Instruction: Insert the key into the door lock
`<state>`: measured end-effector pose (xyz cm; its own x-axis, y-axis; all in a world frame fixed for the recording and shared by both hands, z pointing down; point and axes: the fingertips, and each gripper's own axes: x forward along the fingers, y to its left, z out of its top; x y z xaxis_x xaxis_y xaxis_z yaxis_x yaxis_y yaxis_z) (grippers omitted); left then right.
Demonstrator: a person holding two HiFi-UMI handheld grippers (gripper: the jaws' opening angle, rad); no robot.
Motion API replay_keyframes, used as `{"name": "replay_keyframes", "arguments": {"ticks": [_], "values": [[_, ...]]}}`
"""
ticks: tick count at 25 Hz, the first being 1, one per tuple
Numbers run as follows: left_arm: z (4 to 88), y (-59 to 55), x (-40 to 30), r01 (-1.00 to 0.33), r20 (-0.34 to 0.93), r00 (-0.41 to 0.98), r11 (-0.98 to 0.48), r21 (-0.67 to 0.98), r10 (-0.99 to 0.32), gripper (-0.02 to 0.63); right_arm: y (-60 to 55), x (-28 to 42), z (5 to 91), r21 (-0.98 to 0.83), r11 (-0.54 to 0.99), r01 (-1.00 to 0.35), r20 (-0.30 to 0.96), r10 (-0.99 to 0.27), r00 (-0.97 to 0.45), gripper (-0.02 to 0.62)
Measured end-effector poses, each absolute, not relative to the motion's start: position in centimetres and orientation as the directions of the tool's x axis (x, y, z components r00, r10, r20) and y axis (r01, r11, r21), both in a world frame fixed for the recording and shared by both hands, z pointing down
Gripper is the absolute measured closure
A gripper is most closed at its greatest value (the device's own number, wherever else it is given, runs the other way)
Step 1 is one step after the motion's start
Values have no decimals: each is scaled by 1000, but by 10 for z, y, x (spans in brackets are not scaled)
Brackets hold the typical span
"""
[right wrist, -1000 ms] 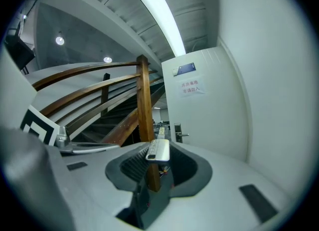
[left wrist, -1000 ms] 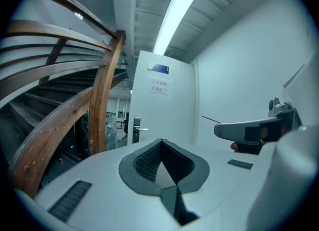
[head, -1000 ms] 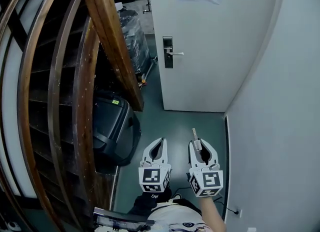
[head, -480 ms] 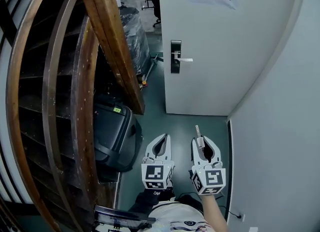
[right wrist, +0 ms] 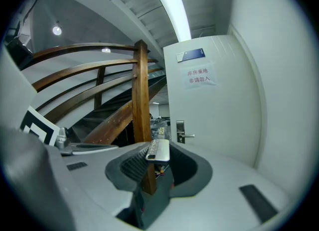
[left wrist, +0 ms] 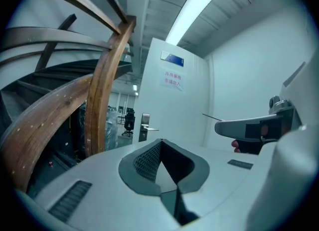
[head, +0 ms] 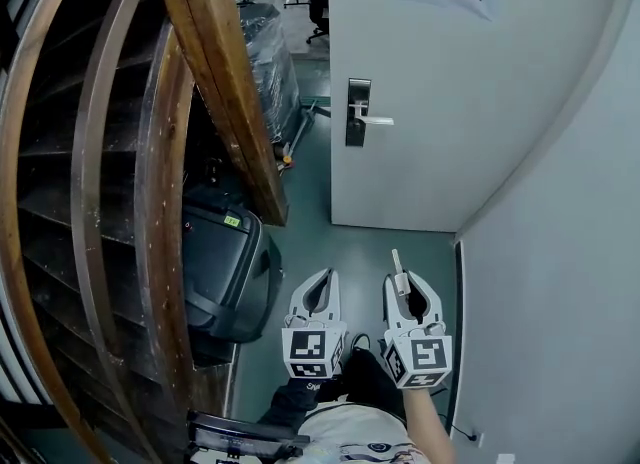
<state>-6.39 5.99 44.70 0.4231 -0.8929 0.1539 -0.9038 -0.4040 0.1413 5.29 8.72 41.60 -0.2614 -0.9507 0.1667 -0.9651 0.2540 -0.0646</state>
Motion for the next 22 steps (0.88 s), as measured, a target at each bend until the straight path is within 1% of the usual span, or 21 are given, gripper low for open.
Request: {"name": "replay_keyframes", "arguments": {"ticks": [7,16,22], "values": [[450,2,-47,-916,163,399,-386,109,-902,604,25,65,429,-97,287,-953,169,-939,-300,477],[431,-93,-15,-936,127,351,-348,45,-928,604,-62,82,424,-117,357,-927,146,-917,-372,477],[443,-129,-11,-945,163,325,-324,34,-932,604,-99,87,437,-139,373,-917,175,-902,-394,477]]}}
